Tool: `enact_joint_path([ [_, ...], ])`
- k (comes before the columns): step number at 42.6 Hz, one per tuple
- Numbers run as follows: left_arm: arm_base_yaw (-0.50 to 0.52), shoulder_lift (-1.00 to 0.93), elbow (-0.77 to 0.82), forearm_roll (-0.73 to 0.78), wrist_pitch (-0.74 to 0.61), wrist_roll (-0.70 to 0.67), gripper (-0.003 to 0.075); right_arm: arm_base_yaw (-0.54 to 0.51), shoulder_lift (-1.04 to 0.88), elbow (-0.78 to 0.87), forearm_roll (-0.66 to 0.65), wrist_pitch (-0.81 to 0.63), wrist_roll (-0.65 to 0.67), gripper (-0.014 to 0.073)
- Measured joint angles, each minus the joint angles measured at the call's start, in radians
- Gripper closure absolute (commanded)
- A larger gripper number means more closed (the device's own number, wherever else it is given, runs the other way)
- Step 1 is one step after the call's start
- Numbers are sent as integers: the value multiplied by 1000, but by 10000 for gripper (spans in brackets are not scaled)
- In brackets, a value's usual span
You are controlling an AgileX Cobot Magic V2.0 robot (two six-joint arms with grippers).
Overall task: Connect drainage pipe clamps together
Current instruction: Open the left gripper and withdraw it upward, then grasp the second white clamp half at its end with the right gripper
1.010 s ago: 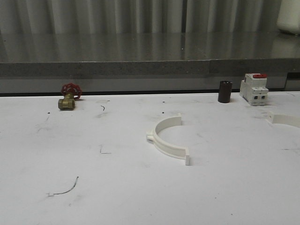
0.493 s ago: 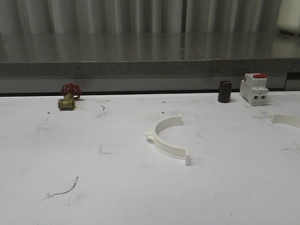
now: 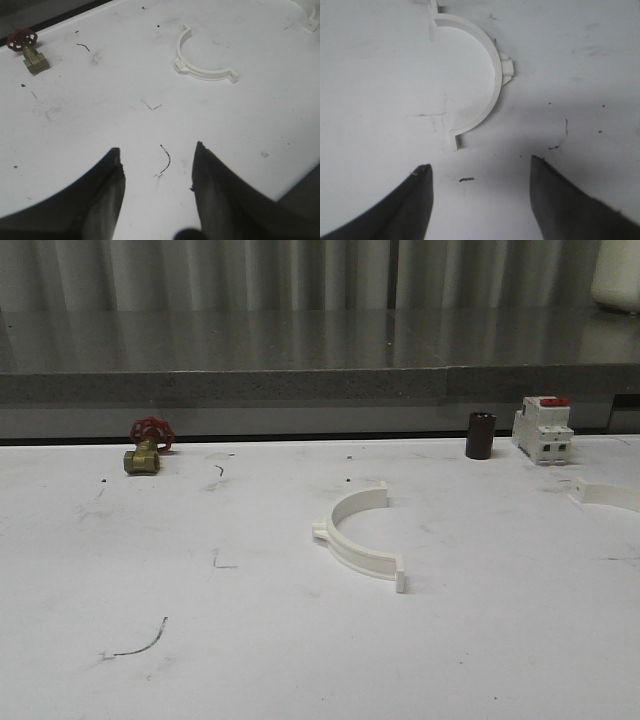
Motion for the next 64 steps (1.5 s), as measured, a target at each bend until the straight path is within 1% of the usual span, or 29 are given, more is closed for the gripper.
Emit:
enact_joint_path([
  [7, 0, 0, 0, 0, 0, 0, 407, 0, 141, -63, -15, -10, -24, 139],
  [17, 0, 0, 0, 0, -2, 0, 407, 0, 299, -112, -66, -77, -28, 139],
  [29, 0, 0, 0, 0, -2, 0, 407, 0, 415, -115, -92, -202, -30, 139],
  [39, 0, 0, 0, 0, -2, 0, 407, 0, 478, -118, -92, -268, -30, 141],
  [41, 0, 0, 0, 0, -2, 0, 407, 0, 484, -118, -92, -269, -30, 156],
  [43, 0, 0, 0, 0, -2, 0, 407, 0, 487, -118, -92, -269, -30, 196],
  [48, 0, 0, 0, 0, -2, 0, 407, 0, 487, -120, -92, -270, -30, 340],
  [52, 0, 0, 0, 0, -2, 0, 407, 0, 487, -120, -92, -270, -30, 410],
  [55, 0, 0, 0, 0, -2, 0, 407, 0, 487, -120, -92, -270, -30, 430],
  [64, 0, 0, 0, 0, -4, 0, 407, 0, 487, -120, -92, -270, -30, 431],
])
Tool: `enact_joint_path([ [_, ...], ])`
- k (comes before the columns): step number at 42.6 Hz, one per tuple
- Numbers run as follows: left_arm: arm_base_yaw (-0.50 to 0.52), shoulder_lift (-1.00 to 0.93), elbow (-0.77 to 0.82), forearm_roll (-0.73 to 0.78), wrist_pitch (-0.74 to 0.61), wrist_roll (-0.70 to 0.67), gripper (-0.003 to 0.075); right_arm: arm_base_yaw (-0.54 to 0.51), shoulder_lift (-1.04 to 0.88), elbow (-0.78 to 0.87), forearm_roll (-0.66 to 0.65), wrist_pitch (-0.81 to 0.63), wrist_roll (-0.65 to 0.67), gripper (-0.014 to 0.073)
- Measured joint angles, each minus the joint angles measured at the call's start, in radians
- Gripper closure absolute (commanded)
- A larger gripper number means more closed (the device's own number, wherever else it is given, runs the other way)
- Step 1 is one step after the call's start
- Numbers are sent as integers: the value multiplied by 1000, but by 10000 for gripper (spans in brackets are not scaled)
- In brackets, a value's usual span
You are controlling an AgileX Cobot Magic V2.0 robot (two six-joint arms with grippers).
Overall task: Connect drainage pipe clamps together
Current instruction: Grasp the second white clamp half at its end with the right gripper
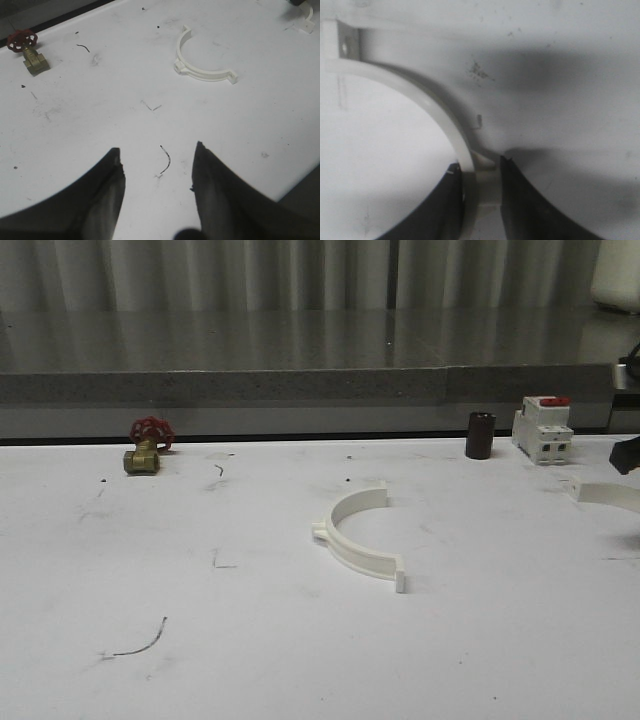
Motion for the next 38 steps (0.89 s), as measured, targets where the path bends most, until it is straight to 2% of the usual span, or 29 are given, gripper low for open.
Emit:
enact_joint_path([
  [12, 0, 0, 0, 0, 0, 0, 407, 0, 0, -12, -2, 18, 0, 431],
  [20, 0, 0, 0, 0, 0, 0, 407, 11, -41, -75, 26, 170, 3, 431],
  [33, 0, 0, 0, -2, 0, 0, 407, 116, -247, -99, 42, 326, 143, 431],
  [38, 0, 0, 0, -2, 0, 0, 407, 186, -323, -99, 42, 389, 196, 431],
])
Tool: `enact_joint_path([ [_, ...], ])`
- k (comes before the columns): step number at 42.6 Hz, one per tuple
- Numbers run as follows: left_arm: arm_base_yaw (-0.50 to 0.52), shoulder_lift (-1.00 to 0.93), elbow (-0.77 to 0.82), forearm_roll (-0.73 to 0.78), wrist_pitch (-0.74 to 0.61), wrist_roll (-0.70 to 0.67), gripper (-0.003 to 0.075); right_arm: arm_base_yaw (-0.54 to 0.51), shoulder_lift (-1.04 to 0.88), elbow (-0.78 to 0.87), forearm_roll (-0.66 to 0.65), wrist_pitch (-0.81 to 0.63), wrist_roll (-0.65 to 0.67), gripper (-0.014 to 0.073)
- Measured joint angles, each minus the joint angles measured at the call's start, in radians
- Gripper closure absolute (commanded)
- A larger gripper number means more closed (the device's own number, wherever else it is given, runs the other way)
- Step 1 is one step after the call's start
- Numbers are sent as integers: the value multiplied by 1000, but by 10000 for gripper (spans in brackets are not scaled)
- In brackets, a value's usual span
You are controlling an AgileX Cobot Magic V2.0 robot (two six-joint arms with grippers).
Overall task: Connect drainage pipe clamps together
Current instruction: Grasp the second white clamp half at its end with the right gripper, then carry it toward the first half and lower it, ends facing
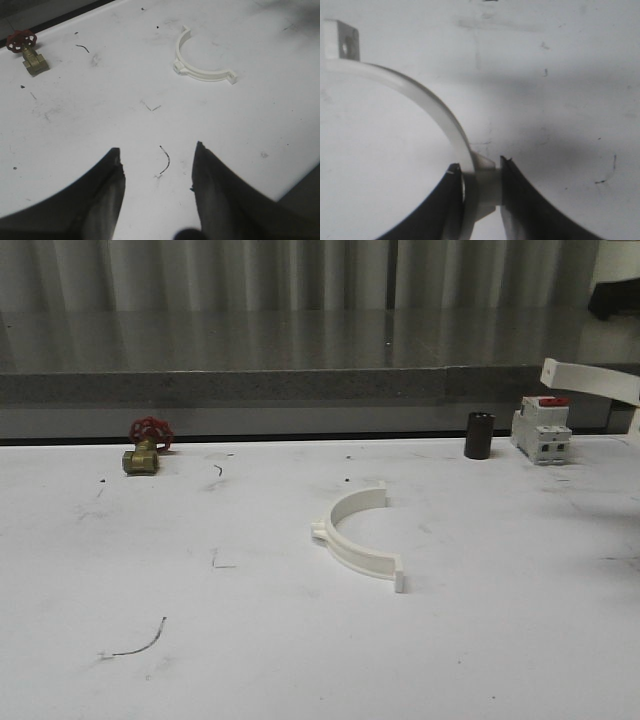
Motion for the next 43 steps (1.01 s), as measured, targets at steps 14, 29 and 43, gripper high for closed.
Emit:
enact_joint_path([
  [14, 0, 0, 0, 0, 0, 0, 407, 133, -46, -3, 0, 53, 78, 431],
  [29, 0, 0, 0, 0, -6, 0, 407, 204, 210, -113, -8, 9, 215, 431],
  [43, 0, 0, 0, 0, -12, 0, 407, 241, 380, -148, 8, -90, 298, 428],
])
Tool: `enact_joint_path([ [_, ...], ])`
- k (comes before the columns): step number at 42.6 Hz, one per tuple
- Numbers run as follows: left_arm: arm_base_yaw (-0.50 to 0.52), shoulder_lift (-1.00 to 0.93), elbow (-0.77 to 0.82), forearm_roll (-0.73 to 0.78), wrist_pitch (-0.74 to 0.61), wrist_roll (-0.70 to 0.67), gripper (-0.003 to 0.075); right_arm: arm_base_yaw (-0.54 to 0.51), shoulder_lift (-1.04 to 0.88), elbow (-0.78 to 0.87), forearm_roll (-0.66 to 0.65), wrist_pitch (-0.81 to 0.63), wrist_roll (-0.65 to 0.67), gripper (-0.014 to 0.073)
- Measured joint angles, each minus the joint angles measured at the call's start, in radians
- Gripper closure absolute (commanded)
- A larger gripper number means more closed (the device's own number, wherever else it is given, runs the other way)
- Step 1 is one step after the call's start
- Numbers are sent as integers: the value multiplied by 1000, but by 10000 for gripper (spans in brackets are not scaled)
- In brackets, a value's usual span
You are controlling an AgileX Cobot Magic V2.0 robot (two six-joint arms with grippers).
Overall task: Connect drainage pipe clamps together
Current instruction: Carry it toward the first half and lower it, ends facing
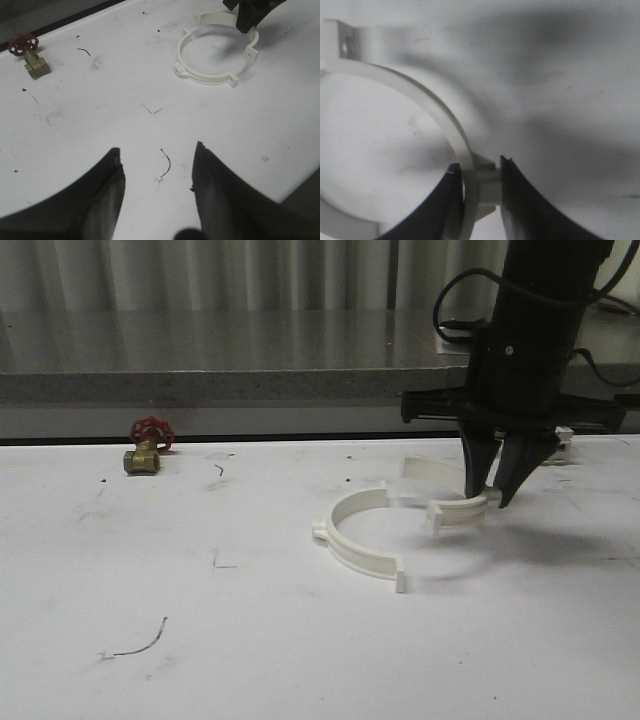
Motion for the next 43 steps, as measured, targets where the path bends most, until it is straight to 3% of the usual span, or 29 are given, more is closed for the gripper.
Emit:
enact_joint_path([
  [43, 0, 0, 0, 0, -2, 0, 407, 30, 45, -2, -17, -73, 12, 428],
])
